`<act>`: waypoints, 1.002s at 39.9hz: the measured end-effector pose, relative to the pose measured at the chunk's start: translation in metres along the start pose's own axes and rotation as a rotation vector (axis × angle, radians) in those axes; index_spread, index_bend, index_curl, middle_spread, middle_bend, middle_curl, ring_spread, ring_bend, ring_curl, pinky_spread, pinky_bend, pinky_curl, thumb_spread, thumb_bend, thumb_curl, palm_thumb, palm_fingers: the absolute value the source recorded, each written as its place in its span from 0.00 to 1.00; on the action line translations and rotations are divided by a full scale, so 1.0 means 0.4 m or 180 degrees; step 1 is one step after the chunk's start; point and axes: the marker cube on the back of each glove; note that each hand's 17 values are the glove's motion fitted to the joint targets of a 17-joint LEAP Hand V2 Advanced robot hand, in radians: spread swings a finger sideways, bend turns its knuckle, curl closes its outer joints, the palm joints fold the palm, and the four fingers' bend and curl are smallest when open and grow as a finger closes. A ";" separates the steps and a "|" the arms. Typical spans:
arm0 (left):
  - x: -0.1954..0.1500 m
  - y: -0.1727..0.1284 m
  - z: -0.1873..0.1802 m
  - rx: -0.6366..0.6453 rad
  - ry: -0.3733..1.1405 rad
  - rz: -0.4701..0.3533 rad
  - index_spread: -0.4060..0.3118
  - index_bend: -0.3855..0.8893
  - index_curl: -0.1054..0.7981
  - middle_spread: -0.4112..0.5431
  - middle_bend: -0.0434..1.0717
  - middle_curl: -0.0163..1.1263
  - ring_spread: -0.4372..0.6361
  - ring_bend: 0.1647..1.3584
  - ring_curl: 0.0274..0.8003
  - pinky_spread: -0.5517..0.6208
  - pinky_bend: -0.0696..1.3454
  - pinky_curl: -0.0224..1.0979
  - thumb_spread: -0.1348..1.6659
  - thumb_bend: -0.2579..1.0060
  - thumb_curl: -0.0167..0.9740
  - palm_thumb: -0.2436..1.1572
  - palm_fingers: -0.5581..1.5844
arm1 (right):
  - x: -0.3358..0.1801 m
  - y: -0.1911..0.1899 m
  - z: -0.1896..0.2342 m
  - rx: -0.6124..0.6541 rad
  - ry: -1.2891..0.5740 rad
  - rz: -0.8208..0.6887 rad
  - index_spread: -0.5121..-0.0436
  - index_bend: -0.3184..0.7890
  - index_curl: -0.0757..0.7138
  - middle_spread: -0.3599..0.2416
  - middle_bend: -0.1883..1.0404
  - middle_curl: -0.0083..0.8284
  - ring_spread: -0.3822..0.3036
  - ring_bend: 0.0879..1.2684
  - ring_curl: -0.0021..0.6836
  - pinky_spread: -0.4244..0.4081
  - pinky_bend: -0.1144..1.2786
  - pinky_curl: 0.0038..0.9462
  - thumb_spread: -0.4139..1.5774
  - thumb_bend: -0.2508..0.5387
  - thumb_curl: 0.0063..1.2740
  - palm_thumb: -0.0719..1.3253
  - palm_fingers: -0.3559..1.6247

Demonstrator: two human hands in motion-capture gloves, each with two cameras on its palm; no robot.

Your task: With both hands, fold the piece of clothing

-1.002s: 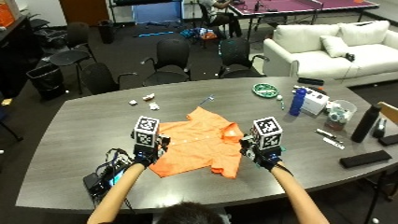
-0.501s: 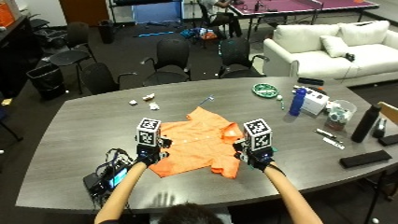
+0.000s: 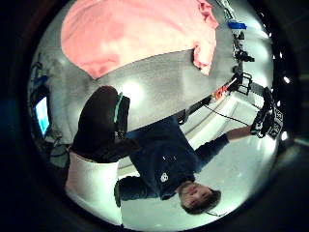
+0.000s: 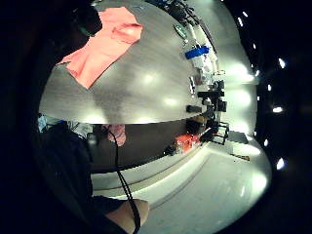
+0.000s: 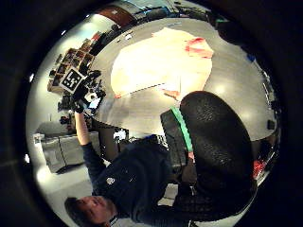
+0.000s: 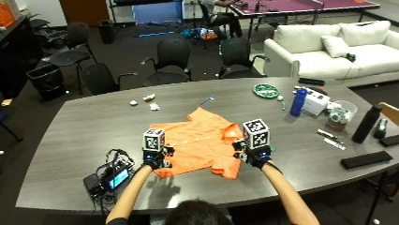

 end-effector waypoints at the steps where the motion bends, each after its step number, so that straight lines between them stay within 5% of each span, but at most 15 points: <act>1: 0.010 -0.011 0.005 0.0160 0.0059 0.0195 0.47 0.40 0.44 0.68 0.20 0.24 0.81 0.33 0.31 0.80 0.33 0.31 0.71 0.22 0.34 0.49 0.29 | 0.000 -0.005 0.005 -0.0020 -0.0005 0.0004 0.46 0.40 0.44 0.54 0.30 0.40 0.51 0.26 0.47 0.64 0.35 0.35 0.90 0.46 0.18 0.34 0.45; 8: 0.041 -0.085 0.077 0.0258 0.0186 0.0565 0.49 0.39 0.43 0.69 0.20 0.25 0.80 0.36 0.32 0.80 0.38 0.33 0.70 0.20 0.36 0.52 0.29 | 0.003 -0.067 0.052 -0.0111 -0.0093 -0.0006 0.46 0.41 0.43 0.54 0.30 0.40 0.51 0.26 0.49 0.63 0.35 0.36 0.90 0.43 0.18 0.34 0.44; 17: 0.043 -0.174 0.123 0.0408 0.0013 0.0552 0.53 0.38 0.40 0.68 0.21 0.27 0.78 0.39 0.34 0.79 0.46 0.35 0.69 0.19 0.37 0.54 0.31 | -0.012 -0.147 0.108 -0.0225 -0.0196 -0.0019 0.44 0.39 0.42 0.55 0.30 0.41 0.51 0.27 0.50 0.63 0.37 0.37 0.90 0.40 0.19 0.35 0.43; 22: 0.039 -0.195 0.150 0.0142 0.0033 0.0537 0.53 0.44 0.42 0.62 0.24 0.29 0.74 0.36 0.32 0.76 0.43 0.34 0.70 0.20 0.39 0.58 0.35 | -0.031 -0.155 0.130 -0.0346 -0.0150 -0.0107 0.44 0.39 0.41 0.55 0.30 0.42 0.51 0.28 0.51 0.63 0.38 0.38 0.89 0.38 0.20 0.36 0.42; 29: 0.046 -0.212 0.146 0.0346 0.0014 0.0690 0.49 0.47 0.47 0.51 0.31 0.33 0.68 0.30 0.30 0.71 0.34 0.31 0.70 0.20 0.42 0.61 0.41 | -0.033 -0.171 0.161 -0.0378 -0.0185 -0.0194 0.43 0.40 0.42 0.56 0.30 0.42 0.52 0.27 0.51 0.64 0.38 0.38 0.90 0.38 0.21 0.39 0.41; 37: 0.036 -0.224 0.128 0.0567 -0.0107 0.0287 0.38 0.49 0.52 0.37 0.33 0.36 0.54 0.25 0.30 0.55 0.30 0.31 0.71 0.21 0.46 0.65 0.53 | -0.033 -0.191 0.197 -0.0481 -0.0218 -0.0194 0.43 0.41 0.42 0.56 0.30 0.42 0.52 0.27 0.51 0.64 0.38 0.38 0.90 0.36 0.21 0.40 0.40; 40: 0.044 -0.240 0.117 0.0864 -0.0163 0.0317 0.34 0.49 0.54 0.33 0.33 0.37 0.47 0.25 0.32 0.48 0.30 0.32 0.70 0.22 0.48 0.70 0.59 | -0.058 -0.150 0.165 -0.0756 -0.0231 -0.0128 0.43 0.41 0.43 0.56 0.30 0.42 0.52 0.27 0.51 0.64 0.38 0.38 0.90 0.35 0.22 0.40 0.41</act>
